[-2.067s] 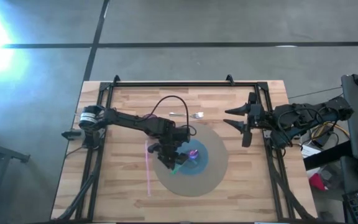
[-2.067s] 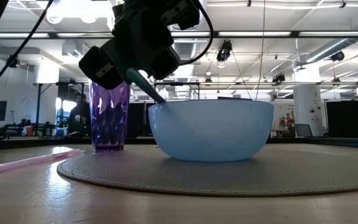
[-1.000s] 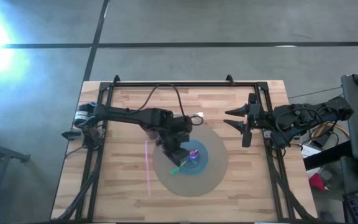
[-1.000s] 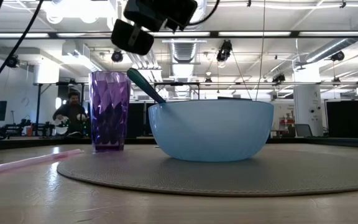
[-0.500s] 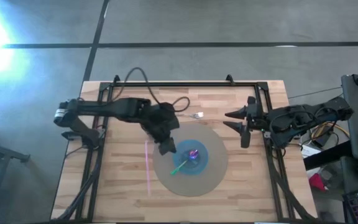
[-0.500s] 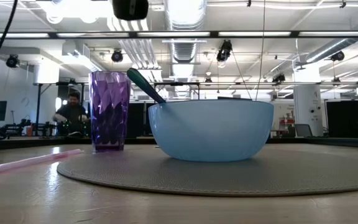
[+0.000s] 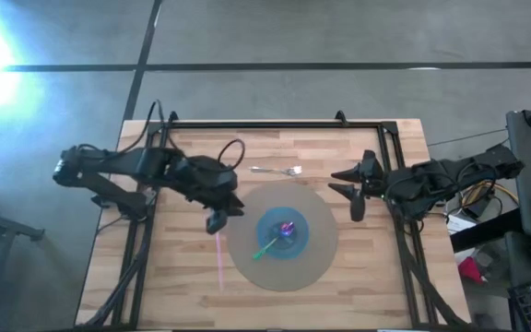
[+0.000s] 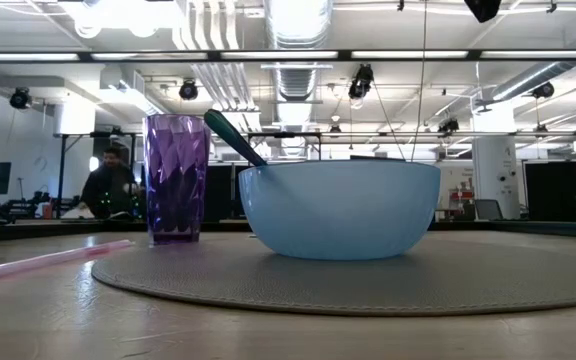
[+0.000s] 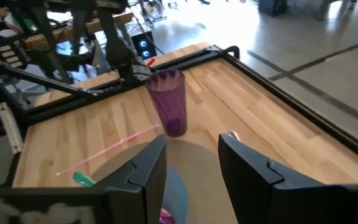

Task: Pick & Place Utensil
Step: Put the purple spoon into the bowl

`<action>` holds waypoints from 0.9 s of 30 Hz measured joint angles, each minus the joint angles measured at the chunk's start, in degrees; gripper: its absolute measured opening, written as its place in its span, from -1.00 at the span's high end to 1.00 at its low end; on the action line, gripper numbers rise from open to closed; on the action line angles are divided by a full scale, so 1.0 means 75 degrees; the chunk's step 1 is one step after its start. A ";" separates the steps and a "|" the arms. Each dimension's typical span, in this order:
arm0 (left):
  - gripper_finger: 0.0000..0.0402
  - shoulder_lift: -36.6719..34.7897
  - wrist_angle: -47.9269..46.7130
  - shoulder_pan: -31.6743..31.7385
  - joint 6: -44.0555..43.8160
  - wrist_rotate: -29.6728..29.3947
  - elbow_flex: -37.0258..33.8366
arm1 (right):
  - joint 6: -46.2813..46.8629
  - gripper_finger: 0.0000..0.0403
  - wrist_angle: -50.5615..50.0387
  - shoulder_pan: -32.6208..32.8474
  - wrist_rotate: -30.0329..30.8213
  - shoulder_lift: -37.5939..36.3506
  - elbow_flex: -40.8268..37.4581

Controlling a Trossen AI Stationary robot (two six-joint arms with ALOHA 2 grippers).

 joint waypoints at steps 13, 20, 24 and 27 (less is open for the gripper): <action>0.54 -0.1766 0.3395 -0.0580 0.0610 -0.0152 -0.3309 | 0.1185 0.14 0.0052 -0.0029 0.1260 0.0209 -0.0467; 0.53 -0.2905 0.4800 -0.0707 0.1314 -0.0131 -0.4631 | 0.1665 -0.01 0.0060 -0.0317 0.1286 0.0609 -0.0670; 0.53 -0.3312 0.5376 -0.0707 0.1768 -0.0145 -0.5172 | 0.1822 -0.04 0.0063 -0.0681 0.1389 0.0937 -0.0736; 0.53 -0.3463 0.5673 -0.0707 0.2080 -0.0143 -0.5480 | 0.1943 -0.04 0.0113 -0.1006 0.1445 0.1205 -0.0738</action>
